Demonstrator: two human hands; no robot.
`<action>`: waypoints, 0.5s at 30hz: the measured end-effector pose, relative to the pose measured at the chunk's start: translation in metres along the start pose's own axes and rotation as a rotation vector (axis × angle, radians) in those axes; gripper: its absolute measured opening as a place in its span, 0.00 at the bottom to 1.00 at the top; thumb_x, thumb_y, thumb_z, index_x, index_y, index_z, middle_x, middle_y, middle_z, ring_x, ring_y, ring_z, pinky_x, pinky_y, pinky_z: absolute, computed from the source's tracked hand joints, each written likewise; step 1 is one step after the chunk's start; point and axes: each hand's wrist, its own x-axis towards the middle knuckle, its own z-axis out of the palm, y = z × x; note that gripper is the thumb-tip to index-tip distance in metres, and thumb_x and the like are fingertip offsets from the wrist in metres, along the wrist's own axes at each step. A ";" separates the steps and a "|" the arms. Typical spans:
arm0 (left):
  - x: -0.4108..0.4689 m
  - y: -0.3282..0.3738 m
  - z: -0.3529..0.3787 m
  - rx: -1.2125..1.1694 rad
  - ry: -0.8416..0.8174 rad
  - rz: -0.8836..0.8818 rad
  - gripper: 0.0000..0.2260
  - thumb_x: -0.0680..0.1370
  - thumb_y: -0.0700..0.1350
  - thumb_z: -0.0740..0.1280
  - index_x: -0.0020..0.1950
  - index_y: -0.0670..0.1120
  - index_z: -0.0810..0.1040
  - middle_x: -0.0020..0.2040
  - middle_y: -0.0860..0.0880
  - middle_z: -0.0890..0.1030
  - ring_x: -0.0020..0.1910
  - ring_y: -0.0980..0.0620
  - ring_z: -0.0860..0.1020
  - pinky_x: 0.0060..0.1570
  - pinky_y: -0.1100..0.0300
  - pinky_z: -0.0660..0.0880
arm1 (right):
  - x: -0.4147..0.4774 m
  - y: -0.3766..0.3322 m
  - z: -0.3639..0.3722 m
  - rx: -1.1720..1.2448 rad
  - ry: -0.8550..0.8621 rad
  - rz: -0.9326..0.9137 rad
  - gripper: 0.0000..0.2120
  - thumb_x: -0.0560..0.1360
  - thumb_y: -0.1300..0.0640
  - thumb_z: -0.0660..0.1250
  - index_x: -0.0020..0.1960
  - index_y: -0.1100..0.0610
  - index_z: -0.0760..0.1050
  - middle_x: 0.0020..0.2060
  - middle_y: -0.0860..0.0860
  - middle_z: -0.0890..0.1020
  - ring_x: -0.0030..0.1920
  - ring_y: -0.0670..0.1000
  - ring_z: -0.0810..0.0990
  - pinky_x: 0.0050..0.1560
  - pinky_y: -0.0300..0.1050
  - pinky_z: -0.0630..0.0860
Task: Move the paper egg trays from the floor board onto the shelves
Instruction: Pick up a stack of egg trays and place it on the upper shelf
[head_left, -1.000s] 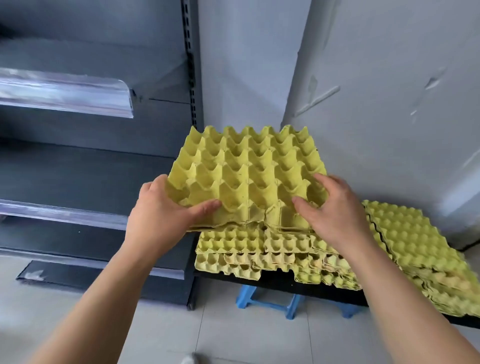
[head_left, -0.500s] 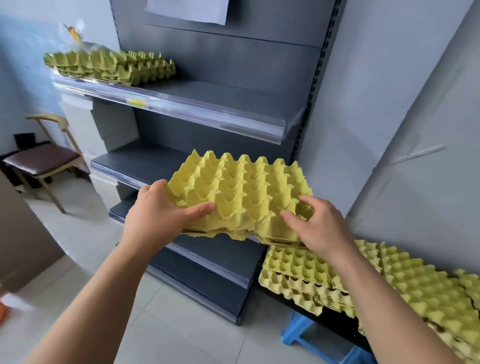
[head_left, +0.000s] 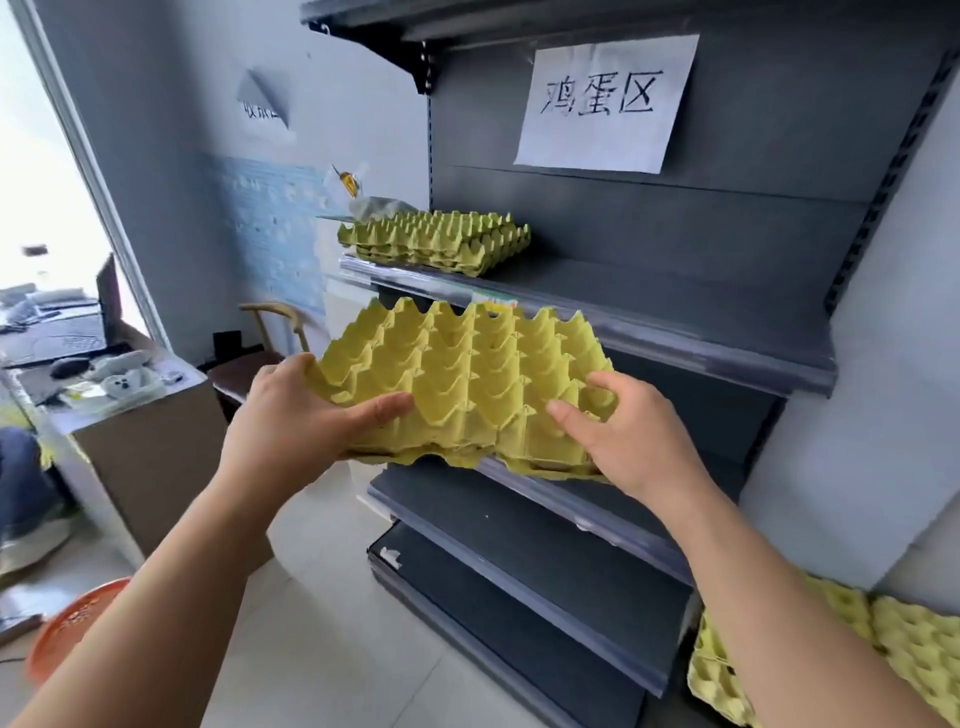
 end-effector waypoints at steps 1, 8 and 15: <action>0.011 -0.004 -0.007 -0.009 0.013 0.006 0.41 0.49 0.80 0.66 0.51 0.54 0.72 0.54 0.51 0.78 0.52 0.50 0.76 0.51 0.52 0.75 | 0.010 -0.011 0.003 -0.001 0.010 -0.015 0.34 0.72 0.37 0.65 0.71 0.53 0.66 0.69 0.50 0.70 0.67 0.50 0.70 0.62 0.47 0.68; 0.114 -0.015 -0.017 -0.048 0.074 0.047 0.54 0.47 0.81 0.66 0.64 0.49 0.73 0.58 0.50 0.79 0.58 0.48 0.76 0.59 0.46 0.74 | 0.103 -0.057 0.018 -0.036 0.102 -0.079 0.34 0.72 0.38 0.66 0.72 0.55 0.64 0.69 0.52 0.70 0.67 0.53 0.69 0.61 0.49 0.68; 0.229 -0.003 0.005 -0.107 0.027 0.109 0.39 0.49 0.77 0.70 0.46 0.49 0.74 0.45 0.51 0.79 0.44 0.51 0.77 0.42 0.53 0.74 | 0.217 -0.067 0.037 -0.022 0.152 -0.092 0.36 0.72 0.37 0.65 0.73 0.55 0.63 0.70 0.52 0.68 0.68 0.53 0.68 0.63 0.50 0.67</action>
